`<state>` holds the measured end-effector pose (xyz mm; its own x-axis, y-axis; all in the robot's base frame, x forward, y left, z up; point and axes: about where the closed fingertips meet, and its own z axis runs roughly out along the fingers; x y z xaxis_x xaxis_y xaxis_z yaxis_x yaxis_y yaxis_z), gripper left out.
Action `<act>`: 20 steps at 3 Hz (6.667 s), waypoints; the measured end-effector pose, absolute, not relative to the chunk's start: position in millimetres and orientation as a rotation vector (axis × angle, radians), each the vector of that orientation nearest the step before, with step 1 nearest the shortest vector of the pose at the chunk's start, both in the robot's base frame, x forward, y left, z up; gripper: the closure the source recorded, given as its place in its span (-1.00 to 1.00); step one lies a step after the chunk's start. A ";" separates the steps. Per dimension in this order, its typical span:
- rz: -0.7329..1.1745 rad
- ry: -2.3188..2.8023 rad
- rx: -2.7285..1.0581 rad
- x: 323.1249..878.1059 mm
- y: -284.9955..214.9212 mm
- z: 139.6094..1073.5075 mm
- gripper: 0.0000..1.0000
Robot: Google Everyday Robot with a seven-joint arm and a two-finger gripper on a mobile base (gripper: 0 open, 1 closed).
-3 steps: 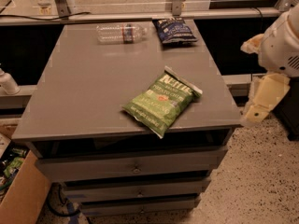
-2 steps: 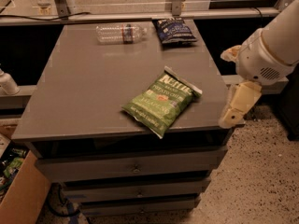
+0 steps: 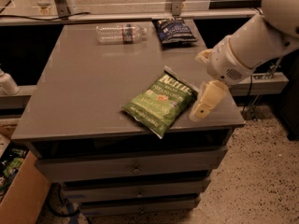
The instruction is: Move green jalapeno chip bag near water bottle
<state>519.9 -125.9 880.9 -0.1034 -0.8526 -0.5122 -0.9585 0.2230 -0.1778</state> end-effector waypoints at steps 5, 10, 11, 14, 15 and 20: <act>0.419 2.023 -1.435 554.9 -88.9 865.7 0.77; 0.408 1.798 -1.036 588.5 -78.4 967.1 1.00; 0.379 1.703 -0.928 631.9 -73.0 976.7 1.00; 0.238 1.629 -0.722 761.2 -75.4 957.6 1.00; 0.220 1.656 -0.695 789.0 -80.2 939.6 1.00; 0.194 1.800 -0.709 801.9 -101.7 888.2 -0.76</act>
Offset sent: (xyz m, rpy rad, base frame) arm 0.0269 0.0356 -0.0601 0.0993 0.0837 -0.0666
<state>801.9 -101.7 888.2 -0.1830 -0.3679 -0.9117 -0.5539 0.8047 -0.2136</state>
